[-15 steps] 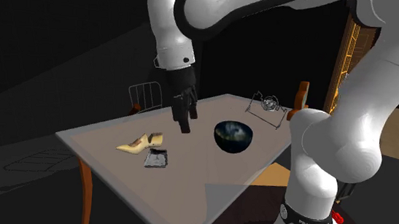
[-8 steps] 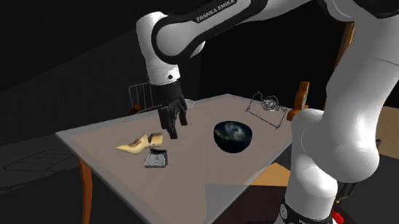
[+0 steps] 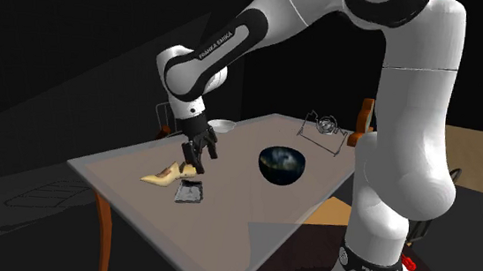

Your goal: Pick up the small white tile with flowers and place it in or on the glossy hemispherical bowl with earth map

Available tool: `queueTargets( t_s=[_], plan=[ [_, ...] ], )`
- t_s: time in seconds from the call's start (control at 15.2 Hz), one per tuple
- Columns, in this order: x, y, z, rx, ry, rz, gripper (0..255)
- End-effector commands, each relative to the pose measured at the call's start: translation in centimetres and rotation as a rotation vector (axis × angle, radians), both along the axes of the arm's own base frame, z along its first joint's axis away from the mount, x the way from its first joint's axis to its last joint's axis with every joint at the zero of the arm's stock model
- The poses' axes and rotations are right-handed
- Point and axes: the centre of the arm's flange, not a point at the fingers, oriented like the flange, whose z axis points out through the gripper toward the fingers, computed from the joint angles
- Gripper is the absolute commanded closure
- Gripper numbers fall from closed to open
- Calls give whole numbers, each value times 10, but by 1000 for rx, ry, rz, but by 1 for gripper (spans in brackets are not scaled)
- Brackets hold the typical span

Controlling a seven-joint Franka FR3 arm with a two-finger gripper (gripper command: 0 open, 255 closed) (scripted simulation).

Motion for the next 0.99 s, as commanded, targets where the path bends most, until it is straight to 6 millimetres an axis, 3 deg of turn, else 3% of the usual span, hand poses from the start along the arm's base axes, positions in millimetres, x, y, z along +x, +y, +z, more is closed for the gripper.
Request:
queueTargets(
  t_s=[0.0,0.46,0.92],
  plan=[
    [9,-21,-17,-1,12,-16,0],
    [32,-93,-70,-4,50,-72,0],
    [18,-92,-105,-4,50,-72,0]
  ],
)
